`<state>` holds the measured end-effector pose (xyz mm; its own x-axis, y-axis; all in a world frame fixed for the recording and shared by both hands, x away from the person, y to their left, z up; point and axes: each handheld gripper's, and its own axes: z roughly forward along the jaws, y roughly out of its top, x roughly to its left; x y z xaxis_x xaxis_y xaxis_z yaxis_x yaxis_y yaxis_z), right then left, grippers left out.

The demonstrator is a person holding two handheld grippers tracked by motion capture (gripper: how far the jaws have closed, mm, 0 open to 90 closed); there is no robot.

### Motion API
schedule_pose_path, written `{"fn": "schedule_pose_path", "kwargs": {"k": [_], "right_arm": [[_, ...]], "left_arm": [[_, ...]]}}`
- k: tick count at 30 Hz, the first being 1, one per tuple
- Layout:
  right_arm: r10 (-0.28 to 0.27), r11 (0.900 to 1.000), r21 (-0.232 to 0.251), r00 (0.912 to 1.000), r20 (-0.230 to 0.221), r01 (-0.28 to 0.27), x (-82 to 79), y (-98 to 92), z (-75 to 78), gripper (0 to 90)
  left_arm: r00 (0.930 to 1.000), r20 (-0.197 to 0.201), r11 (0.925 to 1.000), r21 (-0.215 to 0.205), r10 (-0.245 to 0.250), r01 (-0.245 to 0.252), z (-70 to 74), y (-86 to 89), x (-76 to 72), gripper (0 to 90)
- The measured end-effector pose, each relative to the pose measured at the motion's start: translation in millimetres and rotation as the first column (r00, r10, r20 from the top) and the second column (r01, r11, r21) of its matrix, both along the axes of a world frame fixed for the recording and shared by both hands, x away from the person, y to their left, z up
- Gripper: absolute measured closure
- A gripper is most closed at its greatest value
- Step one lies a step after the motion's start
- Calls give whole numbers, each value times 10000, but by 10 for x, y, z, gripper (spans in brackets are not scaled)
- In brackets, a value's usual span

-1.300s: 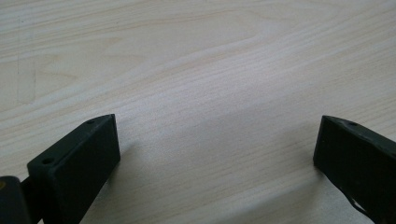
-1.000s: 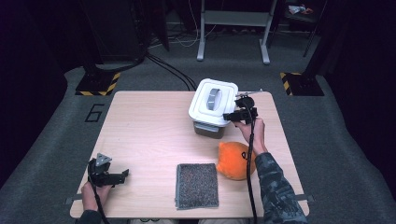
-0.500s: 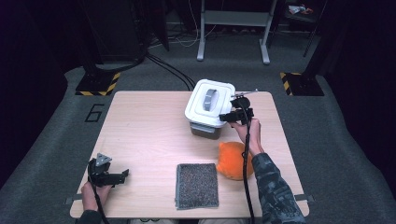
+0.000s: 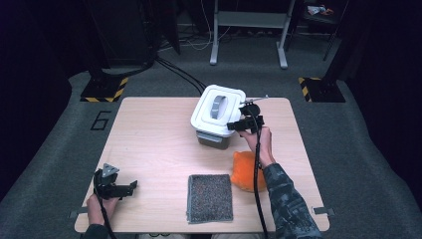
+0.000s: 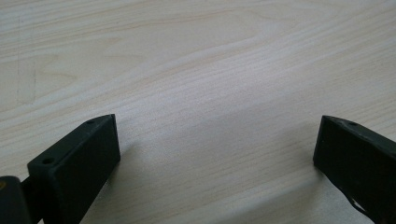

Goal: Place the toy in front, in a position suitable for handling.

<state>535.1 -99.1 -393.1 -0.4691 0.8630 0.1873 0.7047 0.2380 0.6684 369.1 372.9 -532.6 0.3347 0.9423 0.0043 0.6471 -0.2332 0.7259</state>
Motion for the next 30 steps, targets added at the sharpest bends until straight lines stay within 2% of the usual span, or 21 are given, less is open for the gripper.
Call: {"fn": "schedule_pose_path", "kwargs": {"k": [18, 24, 30], "right_arm": [[1, 10000, -43, 9999, -103, -1, 10, 240, 6, 367], [-52, 9997, 218, 9997, -255, 58, 45, 308, -27, 357], [56, 9999, 161, 9997, -230, -53, 42, 372, -29, 357]], "left_arm": [[10000, 12, 10000, -9, -6, 6, -1, 0, 0, 0], [10000, 23, 10000, -16, -8, 8, -2, 0, 1, 1], [10000, -12, 10000, 6, -11, 11, 1, 1, -1, 1]]}}
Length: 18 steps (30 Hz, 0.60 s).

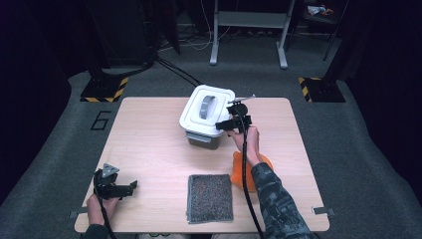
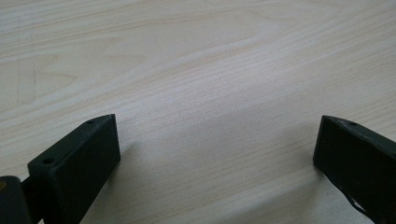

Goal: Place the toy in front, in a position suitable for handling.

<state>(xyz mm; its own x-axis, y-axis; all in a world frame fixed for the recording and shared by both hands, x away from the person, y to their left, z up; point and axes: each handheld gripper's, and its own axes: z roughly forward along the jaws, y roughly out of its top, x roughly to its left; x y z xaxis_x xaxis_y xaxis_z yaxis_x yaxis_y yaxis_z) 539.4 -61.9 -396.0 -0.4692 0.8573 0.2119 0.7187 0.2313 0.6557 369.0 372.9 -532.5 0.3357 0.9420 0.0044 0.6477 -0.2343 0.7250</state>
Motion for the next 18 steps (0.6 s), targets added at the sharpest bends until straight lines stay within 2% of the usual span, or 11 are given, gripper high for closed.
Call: {"fn": "schedule_pose_path", "kwargs": {"k": [3, 11, 15, 18], "right_arm": [[-16, 10000, 70, 10000, -26, 16, -2, 51, 1, 357], [158, 9998, -119, 9999, 7, -158, 3, 151, 12, 347], [231, 9997, -61, 9997, 20, -230, -5, 115, 27, 264], [349, 9994, -74, 9990, 271, -347, -39, 42, 75, 221]], "left_arm": [[10000, 12, 10000, -4, 9, -9, -1, -1, 0, 1], [10000, 18, 10000, 9, -2, 2, -1, -1, 0, 1], [10000, 19, 10000, 14, -8, 7, -1, -1, 0, 1], [10000, 18, 10000, 14, -11, 11, -1, -1, 0, 1]]}}
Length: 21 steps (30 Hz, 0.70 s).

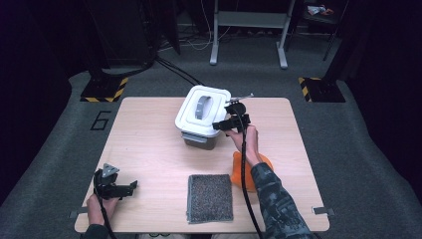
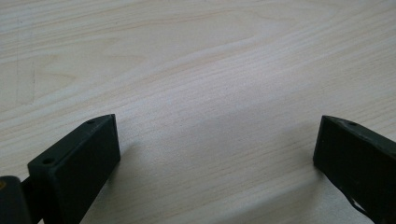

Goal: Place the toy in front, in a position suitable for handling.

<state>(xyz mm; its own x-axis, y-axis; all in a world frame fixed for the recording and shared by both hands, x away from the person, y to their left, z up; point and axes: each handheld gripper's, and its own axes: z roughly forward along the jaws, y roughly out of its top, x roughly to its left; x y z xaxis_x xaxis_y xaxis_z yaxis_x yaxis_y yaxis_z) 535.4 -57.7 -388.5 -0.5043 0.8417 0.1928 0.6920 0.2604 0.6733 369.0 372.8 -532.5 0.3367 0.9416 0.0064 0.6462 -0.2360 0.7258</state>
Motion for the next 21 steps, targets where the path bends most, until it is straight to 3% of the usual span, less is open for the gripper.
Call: {"fn": "schedule_pose_path", "kwargs": {"k": [3, 10, 14, 21], "right_arm": [[6, 10000, 38, 9997, 258, -7, -44, -114, 63, 191], [-214, 9995, 255, 9943, 1040, 189, -242, -624, 206, 140], [-465, 9986, 310, 9920, 1175, 432, -398, -923, 192, 124], [-462, 9988, -80, 9868, 1549, 480, -755, -1390, 53, 29]], "left_arm": [[10000, 3, 10000, -3, 6, -6, 0, -1, 0, 1], [10000, -3, 10000, -4, -3, 3, 0, 0, 1, 0], [10000, -14, 10000, -8, -9, 9, 0, 1, 2, 0], [10000, -4, 10000, -20, -9, 9, 0, 2, 5, 0]]}}
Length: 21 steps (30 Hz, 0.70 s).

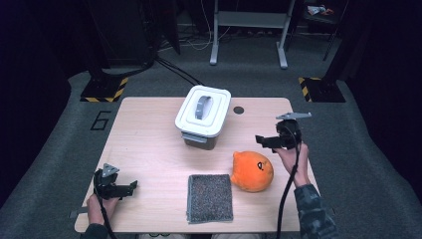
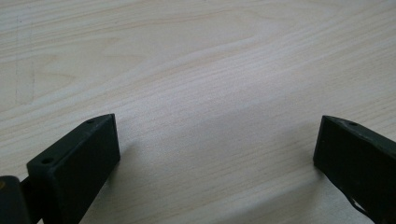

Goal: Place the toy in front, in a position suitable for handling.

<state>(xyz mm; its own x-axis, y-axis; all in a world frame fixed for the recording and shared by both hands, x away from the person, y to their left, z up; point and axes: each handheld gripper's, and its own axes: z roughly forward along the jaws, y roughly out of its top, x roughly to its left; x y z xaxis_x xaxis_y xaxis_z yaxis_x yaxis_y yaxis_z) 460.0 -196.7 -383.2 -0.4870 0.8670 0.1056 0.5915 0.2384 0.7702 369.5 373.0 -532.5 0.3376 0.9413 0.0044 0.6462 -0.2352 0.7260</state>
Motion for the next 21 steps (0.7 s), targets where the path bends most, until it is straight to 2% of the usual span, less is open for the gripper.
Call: {"fn": "schedule_pose_path", "kwargs": {"k": [5, 9, 12, 13, 15, 17, 18, 21], "right_arm": [[-141, 9998, -169, 9998, 162, 144, -288, -291, -121, 0], [-335, 9985, -430, 9989, 335, 350, -586, -493, -293, 0], [-480, 9970, -592, 9982, 354, 500, -796, -631, -467, 0], [-490, 9973, -540, 9983, 310, 506, -859, -668, -529, 0], [-528, 9962, -683, 9984, 214, 541, -965, -726, -668, 0], [-471, 9962, -731, 9989, 5, 470, -1057, -768, -831, 0], [-513, 9950, -862, 9986, -119, 501, -1092, -780, -914, 0], [-550, 9928, -1090, 9977, -392, 505, -1155, -793, -1147, 0]], "left_arm": [[10000, -1, 10000, 4, 15, -15, 1, -1, 0, 0], [9997, -26, 9997, 5, 245, -245, 3, -18, -16, 0], [9991, -79, 9992, -40, 406, -406, 5, -38, -18, 0], [9986, 57, 9986, -68, 520, -520, -5, -51, -12, 0], [9983, -151, 9984, 54, 558, -557, 19, -70, -2, 0], [9984, -232, 9984, -194, 520, -525, 41, -99, 22, 0], [9984, -150, 9980, -310, 553, -557, 68, -114, 38, 0], [9991, -61, 9973, -595, 424, -427, 204, -177, 122, 0]]}}
